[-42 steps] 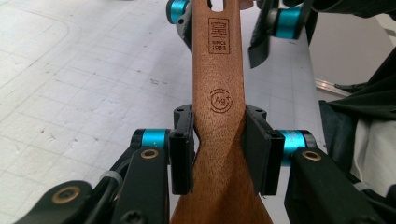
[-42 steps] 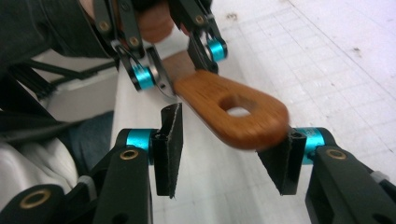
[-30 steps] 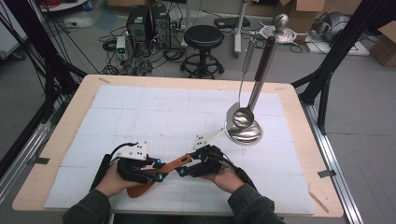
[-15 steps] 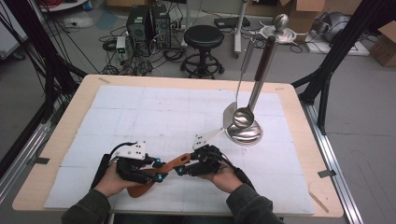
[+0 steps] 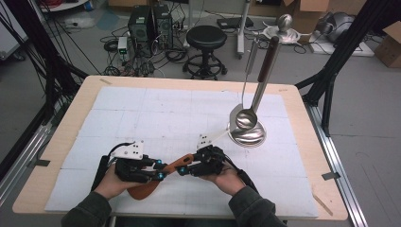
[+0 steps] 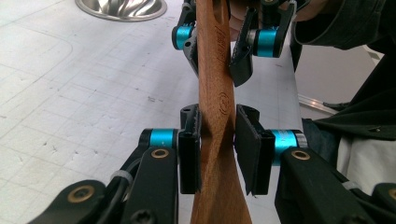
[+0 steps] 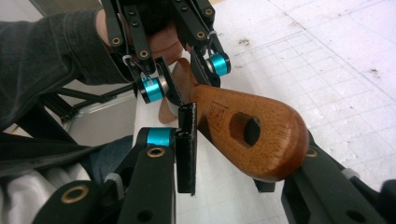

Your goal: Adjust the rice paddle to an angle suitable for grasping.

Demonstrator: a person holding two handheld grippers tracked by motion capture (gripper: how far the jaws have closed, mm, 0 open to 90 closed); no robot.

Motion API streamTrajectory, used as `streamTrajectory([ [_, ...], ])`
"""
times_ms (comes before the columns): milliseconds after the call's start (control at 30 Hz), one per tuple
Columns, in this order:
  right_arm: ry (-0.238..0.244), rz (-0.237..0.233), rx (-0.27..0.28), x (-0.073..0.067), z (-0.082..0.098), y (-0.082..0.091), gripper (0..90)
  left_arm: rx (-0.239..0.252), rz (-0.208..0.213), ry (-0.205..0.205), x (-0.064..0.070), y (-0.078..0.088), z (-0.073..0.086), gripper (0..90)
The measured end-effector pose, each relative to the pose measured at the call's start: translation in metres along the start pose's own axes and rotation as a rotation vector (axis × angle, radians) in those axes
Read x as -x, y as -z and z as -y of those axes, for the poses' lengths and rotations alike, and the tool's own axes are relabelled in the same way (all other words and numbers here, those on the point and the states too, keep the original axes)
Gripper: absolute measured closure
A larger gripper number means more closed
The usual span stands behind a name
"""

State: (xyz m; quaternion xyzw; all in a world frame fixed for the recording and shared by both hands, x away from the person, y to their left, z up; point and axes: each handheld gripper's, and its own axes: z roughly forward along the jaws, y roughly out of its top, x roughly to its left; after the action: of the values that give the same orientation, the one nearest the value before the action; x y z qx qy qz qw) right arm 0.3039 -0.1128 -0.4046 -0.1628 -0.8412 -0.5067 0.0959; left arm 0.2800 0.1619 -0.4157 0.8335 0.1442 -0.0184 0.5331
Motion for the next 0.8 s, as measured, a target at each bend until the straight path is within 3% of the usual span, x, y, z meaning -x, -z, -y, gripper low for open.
streamTrajectory([
  [200,-0.016,-0.042,0.037,0.000,-0.001,0.004,75.0,-0.016,-0.008,-0.009,0.000,0.000,0.000,66.2],
  [433,-0.001,-0.061,0.080,-0.001,-0.004,0.011,80.5,0.007,-0.012,-0.005,-0.001,0.005,-0.002,66.3],
  [800,0.030,-0.049,0.139,-0.004,-0.011,0.026,82.3,0.019,-0.015,-0.008,-0.001,0.007,-0.004,67.0],
])
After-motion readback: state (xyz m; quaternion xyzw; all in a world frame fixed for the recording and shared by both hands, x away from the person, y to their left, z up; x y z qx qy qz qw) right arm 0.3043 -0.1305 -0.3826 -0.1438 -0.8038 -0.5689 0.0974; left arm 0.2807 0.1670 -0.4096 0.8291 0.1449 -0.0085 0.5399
